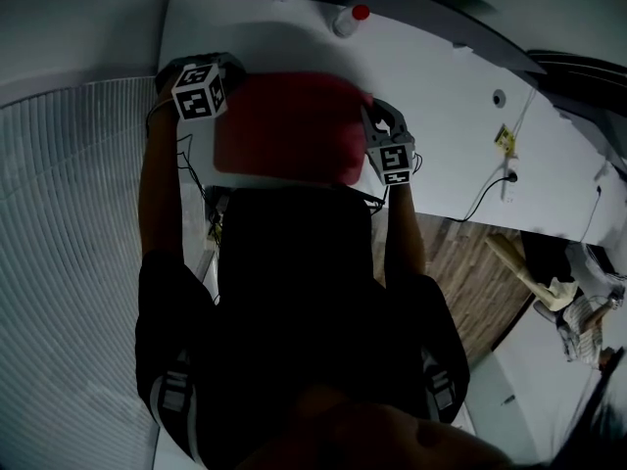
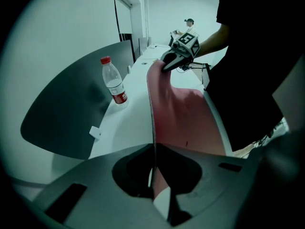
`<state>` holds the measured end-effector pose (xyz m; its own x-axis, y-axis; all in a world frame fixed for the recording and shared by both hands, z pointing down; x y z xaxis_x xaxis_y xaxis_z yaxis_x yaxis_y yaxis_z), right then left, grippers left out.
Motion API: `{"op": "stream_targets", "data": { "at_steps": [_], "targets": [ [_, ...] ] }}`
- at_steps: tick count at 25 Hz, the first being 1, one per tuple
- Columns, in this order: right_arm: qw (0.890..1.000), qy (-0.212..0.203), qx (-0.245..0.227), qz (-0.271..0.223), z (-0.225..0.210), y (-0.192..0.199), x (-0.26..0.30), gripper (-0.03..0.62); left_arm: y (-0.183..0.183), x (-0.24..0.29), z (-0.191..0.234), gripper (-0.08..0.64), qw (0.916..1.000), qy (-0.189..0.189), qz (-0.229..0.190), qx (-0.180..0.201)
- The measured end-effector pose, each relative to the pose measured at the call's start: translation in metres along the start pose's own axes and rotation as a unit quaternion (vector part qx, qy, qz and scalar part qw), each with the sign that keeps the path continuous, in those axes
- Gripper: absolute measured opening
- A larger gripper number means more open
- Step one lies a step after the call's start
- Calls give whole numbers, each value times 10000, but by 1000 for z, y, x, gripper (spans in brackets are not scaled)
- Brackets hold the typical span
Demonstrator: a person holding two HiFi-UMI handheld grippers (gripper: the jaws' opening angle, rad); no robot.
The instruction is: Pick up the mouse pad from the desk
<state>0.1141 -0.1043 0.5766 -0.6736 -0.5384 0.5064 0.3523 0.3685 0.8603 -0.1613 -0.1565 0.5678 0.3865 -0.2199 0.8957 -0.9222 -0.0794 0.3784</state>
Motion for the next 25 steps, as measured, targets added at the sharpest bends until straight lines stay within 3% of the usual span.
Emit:
{"op": "stream_targets", "data": {
  "at_steps": [7, 25],
  "targets": [
    [9999, 98, 20, -70, 5, -6, -12, 37, -11, -19, -10, 15, 9990, -67, 55, 430],
    [9991, 235, -184, -289, 28, -31, -46, 37, -27, -66, -28, 15, 9987, -168, -93, 470]
  ]
}}
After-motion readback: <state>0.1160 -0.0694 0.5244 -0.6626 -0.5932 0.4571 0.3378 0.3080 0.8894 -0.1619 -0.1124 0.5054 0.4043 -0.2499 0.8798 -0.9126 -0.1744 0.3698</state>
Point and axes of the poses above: the fingertips, and each gripper's own axes: x forward along the fingers, z to its left, y out of its underside, the point moved 3 cm from there along -x, backward along the fingers, and after that the axes turned 12 degrees about -y, right-handed, at the moved point
